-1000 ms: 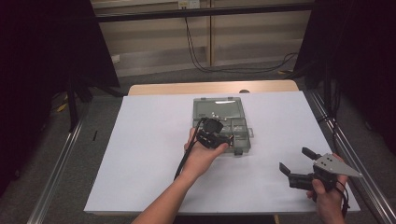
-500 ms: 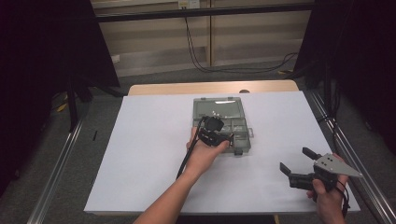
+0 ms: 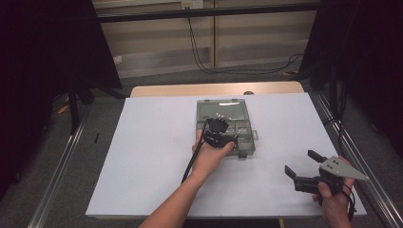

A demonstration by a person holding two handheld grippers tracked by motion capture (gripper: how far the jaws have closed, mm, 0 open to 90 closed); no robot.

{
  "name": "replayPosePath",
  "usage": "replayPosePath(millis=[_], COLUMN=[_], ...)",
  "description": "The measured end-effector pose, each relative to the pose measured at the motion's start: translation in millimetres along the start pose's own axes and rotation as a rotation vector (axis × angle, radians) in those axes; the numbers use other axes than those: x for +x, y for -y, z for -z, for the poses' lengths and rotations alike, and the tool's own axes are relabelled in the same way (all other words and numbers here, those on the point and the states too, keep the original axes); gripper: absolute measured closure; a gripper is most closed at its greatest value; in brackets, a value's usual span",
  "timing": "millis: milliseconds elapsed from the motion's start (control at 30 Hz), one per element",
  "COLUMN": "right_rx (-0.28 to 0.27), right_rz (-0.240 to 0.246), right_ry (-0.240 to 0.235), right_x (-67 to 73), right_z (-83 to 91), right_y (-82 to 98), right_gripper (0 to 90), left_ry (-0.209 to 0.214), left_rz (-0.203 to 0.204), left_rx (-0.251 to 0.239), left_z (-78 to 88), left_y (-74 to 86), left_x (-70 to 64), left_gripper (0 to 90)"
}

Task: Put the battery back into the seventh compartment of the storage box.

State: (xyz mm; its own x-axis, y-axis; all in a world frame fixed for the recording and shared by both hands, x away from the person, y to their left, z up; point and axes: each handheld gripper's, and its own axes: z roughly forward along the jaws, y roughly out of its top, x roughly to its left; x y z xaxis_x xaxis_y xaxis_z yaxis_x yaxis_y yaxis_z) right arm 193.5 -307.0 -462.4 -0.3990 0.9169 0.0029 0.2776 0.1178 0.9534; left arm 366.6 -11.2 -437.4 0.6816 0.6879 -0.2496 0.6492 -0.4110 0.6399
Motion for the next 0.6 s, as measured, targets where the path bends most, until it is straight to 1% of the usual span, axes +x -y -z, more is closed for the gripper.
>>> replayPosePath(millis=[33,100,133,167,200,300,333,367,400,467,500,533,600], right_rx=[0.003,0.0,0.001,0.002,0.002,0.001,0.0,0.005,0.002,0.004,0.005,0.006,0.009], right_rz=[0.004,0.002,0.003,0.007,0.007,0.002,0.002,-0.003,0.004,0.005,0.004,0.003,0.009], right_ry=[-0.003,0.0,0.001,-0.001,-0.001,-0.001,0.002,-0.001,0.002,0.0,0.0,-0.002,-0.005], right_x=[-0.3,-0.3,-0.3,-0.4,-0.4,-0.1,0.0,0.3,0.0,0.2,0.3,0.5,0.7], right_z=[0.4,0.4,0.4,0.4,0.4,0.0,-0.3,-0.2,-0.5,-0.7,-0.5,-0.5,-0.6], right_y=[0.0,-0.1,-0.1,0.0,0.0,0.0,0.2,0.2,0.4,0.4,0.4,0.4,0.4], right_gripper=[1.1,1.1,1.1,1.1,1.1,1.1,1.1,1.1,1.1,1.1,1.1,1.1,1.1], left_ry=[-0.004,0.003,-0.003,-0.001,-0.001,0.01,0.021,0.036,0.042,0.067,0.073,0.077,0.087], left_rz=[-0.002,-0.005,-0.01,-0.009,-0.003,-0.016,-0.01,-0.025,-0.023,-0.031,-0.022,-0.031,-0.024], left_rx=[-0.003,0.0,0.002,-0.003,-0.013,-0.021,-0.033,-0.032,-0.04,-0.047,-0.058,-0.058,-0.07], left_z=[-0.6,-1.4,-1.3,-1.3,-1.0,2.5,3.6,5.7,7.2,11.5,13.2,15.7,19.2], left_y=[0.4,1.0,1.4,1.7,2.1,2.8,3.4,3.8,4.6,6.2,7.2,8.1,10.6], left_x=[-0.5,-1.3,-1.2,-1.7,-2.2,-2.5,-3.2,-2.0,-2.0,0.4,0.9,2.7,4.8], left_gripper=[76.7,76.3,75.9,73.9,71.0,61.9,58.8,56.0,52.1,43.7,39.0,34.2,27.0])
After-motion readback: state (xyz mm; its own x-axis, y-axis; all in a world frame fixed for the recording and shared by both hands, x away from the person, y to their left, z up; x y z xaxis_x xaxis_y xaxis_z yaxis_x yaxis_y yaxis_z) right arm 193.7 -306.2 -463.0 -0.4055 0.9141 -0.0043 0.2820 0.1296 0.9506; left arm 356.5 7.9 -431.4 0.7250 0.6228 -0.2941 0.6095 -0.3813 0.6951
